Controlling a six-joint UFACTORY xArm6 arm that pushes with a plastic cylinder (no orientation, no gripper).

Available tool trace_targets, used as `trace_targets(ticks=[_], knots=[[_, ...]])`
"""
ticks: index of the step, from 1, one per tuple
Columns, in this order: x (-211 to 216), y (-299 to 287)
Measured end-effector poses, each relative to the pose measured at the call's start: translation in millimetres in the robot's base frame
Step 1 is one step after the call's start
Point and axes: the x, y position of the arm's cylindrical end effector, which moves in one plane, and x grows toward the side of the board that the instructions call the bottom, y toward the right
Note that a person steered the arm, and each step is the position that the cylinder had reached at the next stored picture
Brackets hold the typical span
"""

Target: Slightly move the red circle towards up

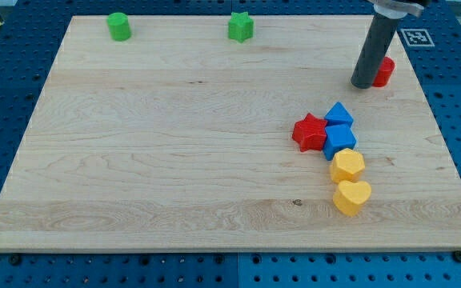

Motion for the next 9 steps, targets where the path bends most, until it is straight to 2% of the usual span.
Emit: trace_targets(ticks=[2, 3, 4, 9], knots=[[11, 12], [11, 47], [11, 52], [1, 38]])
